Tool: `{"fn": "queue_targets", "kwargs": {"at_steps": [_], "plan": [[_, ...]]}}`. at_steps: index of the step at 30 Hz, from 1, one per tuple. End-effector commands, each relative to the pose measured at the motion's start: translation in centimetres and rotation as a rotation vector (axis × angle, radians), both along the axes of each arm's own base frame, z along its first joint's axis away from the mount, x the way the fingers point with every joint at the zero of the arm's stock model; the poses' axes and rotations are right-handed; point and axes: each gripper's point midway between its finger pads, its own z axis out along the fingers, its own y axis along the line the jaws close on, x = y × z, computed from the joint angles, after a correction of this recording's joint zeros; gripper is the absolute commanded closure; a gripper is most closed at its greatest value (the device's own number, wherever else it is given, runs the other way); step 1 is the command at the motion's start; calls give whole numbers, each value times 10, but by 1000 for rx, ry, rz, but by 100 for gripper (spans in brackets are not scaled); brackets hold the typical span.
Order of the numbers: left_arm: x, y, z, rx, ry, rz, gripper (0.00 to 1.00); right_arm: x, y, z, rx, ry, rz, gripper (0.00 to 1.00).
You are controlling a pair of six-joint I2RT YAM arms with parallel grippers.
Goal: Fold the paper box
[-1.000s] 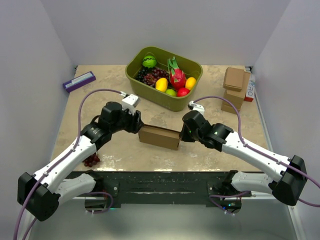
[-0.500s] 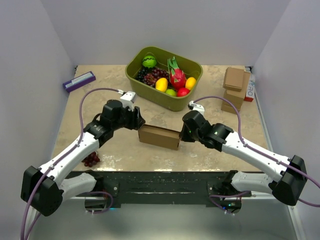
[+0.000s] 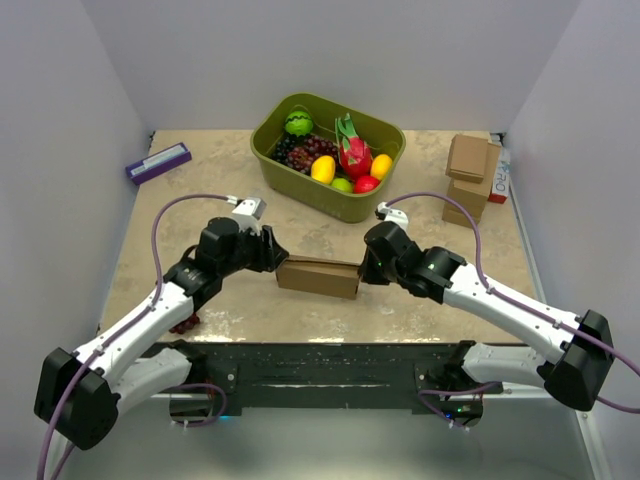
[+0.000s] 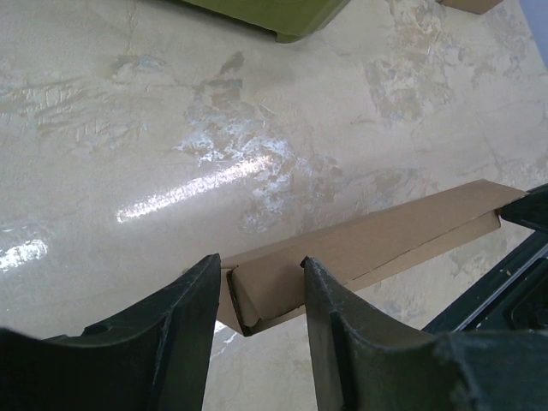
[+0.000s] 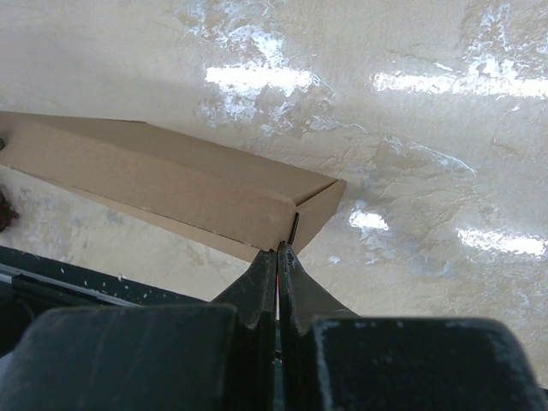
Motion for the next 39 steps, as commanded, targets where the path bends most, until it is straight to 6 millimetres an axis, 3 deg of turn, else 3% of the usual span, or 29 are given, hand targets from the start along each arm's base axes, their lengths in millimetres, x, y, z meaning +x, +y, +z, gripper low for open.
{"fn": "queue_targets", "kwargs": {"at_steps": [1,3,4,5,8,13,18,22,29,33,39], "plan": [[-12,18,-33,62,80,53,52,-2,-4,-9,-28,19,-6,100],[-14,19,-40,62,94,62,52,-3,-2,-7,-21,18,0,98],[-15,19,-42,63,97,62,52,-3,-2,-4,-15,14,1,93],[-16,20,-46,63,103,69,52,-4,-2,-2,-11,12,4,81],[-16,20,-50,57,112,74,53,-7,-1,3,6,14,23,66],[-16,22,-53,61,116,91,55,-17,5,12,60,20,72,53],[-16,23,-53,63,113,95,56,-14,14,40,190,-39,58,39],[-16,23,-53,62,112,95,57,-5,17,46,207,-59,20,35],[-18,22,-49,58,99,87,57,16,11,38,217,-82,-64,33],[-18,22,-48,57,93,87,57,24,8,33,232,-83,-84,36],[-19,21,-49,59,97,84,57,19,4,21,205,-52,-85,45]]}}
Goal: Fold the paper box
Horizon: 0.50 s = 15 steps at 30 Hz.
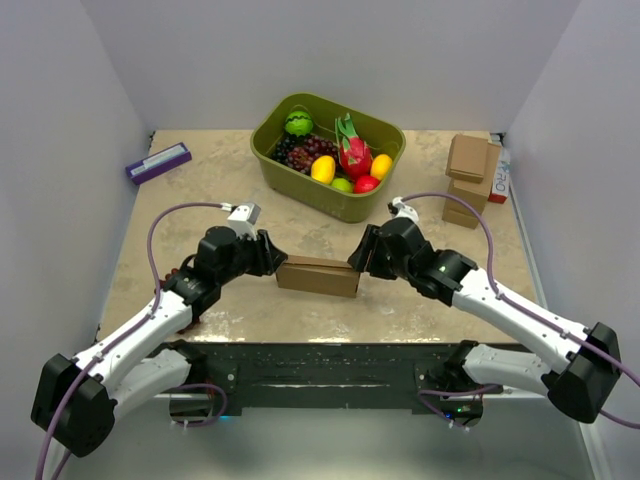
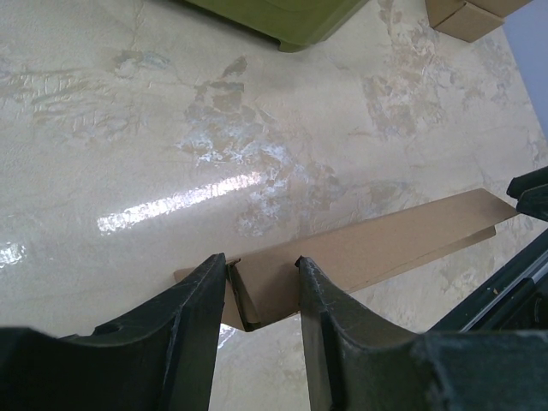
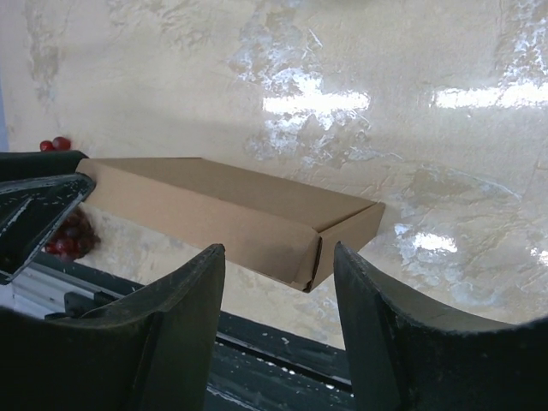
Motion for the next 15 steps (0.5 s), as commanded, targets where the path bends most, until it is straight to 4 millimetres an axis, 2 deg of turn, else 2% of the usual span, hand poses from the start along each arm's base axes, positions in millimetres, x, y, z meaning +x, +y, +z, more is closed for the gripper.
{"fn": "queue_targets", "kwargs": {"at_steps": [1,6,15], "plan": [[-15,18,-41,114,113,26,57,2,-2,1,23,-15,-30,46],[-15,18,-41,115,112,24,57,-4,-8,-9,10,4,-34,54],[-15,19,-41,119,112,29,58,-8,-14,-33,-35,38,-39,61]]}}
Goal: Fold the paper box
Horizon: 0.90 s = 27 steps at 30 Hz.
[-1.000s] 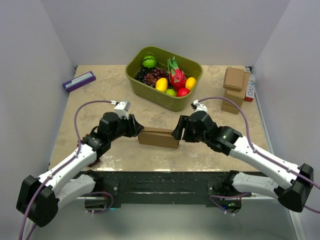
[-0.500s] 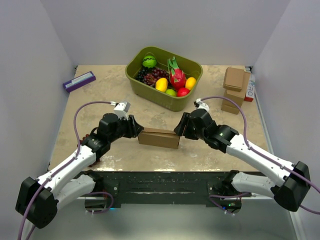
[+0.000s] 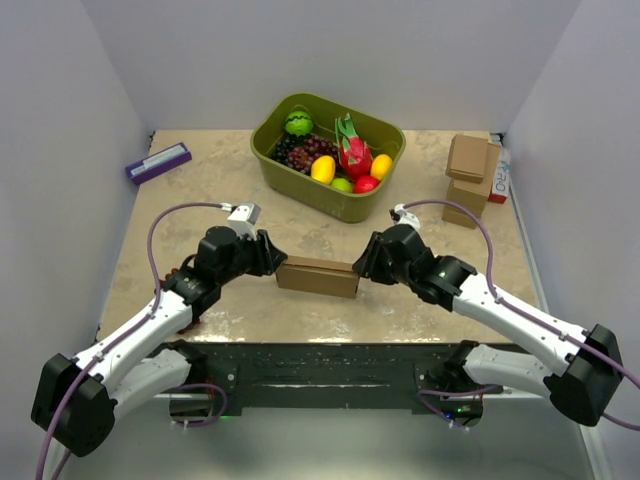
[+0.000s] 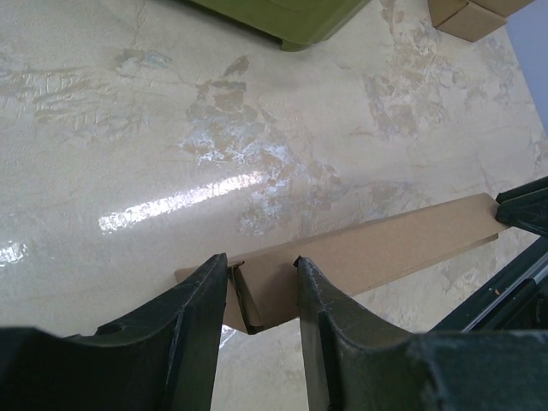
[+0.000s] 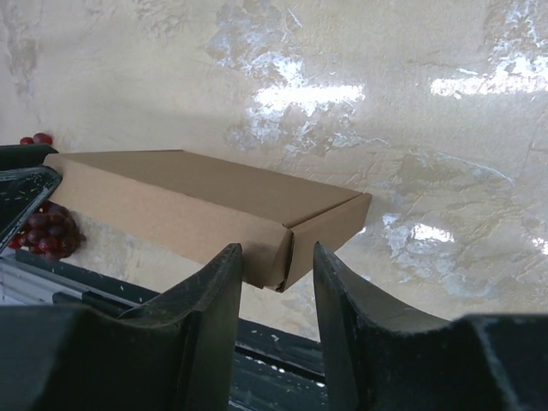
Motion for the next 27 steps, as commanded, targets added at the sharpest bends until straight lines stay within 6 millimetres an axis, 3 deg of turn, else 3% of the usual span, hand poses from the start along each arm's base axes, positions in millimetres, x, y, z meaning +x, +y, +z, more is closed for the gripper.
{"fn": "queue_targets", "kwargs": {"at_steps": [1,5,9,12,14,17,20,27], "plan": [[-15,19,-42,120,113,28,58,-2,-9,-16,-34,17,-28,62],[-16,18,-43,117,116,26,58,-9,-16,-34,-59,53,-36,74],[-15,19,-41,115,111,28,58,-20,-23,-56,-76,98,-42,79],[-14,16,-36,104,103,23,56,-21,-27,-59,-80,97,-52,83],[-10,13,-27,92,84,21,52,-21,-29,-60,-87,96,-57,85],[-3,7,-7,53,61,19,31,-20,-31,-60,-95,90,-63,88],[1,4,9,22,43,17,24,-20,-31,-62,-104,90,-61,90],[-5,12,6,-4,77,60,21,-18,-31,-62,-114,85,-54,90]]}}
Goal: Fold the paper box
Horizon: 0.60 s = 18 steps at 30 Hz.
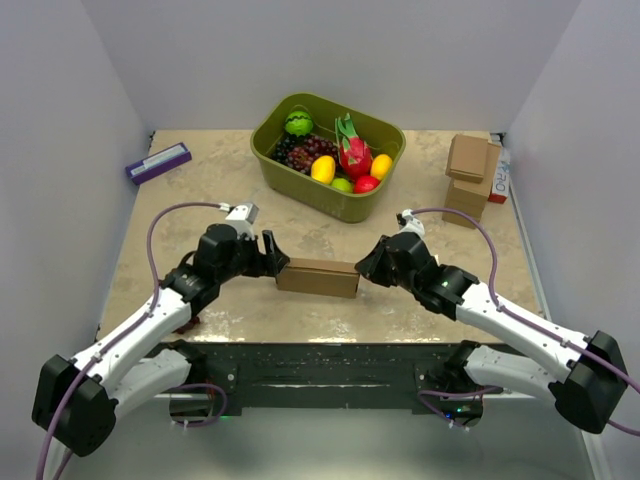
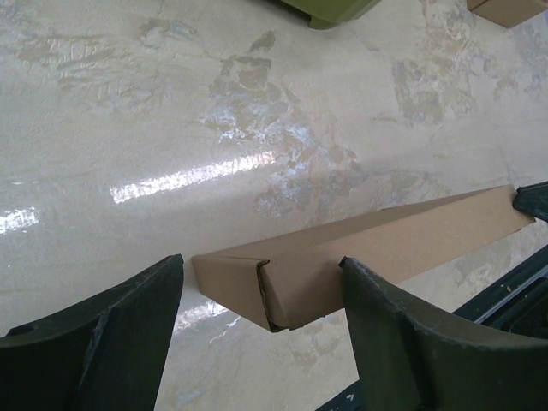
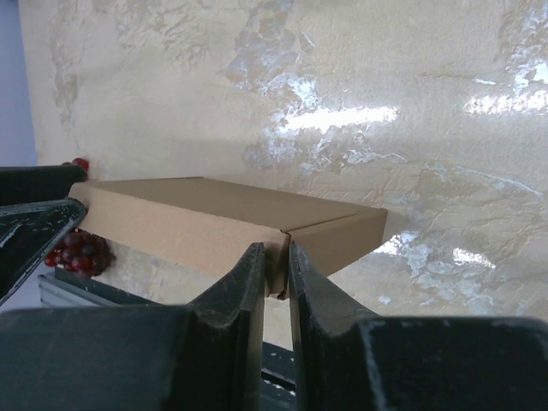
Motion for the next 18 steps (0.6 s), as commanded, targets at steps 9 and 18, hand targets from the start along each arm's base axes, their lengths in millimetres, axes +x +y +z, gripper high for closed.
{"fn": "queue_targets", "kwargs": {"at_steps": [9,18], "plan": [[-4,10,17,-93,0,72,23,-22,-31,-53,-198,128,5,90],[-12,10,-3,-102,41,66,40,-22,-31,-52,-198,128,6,91]]}}
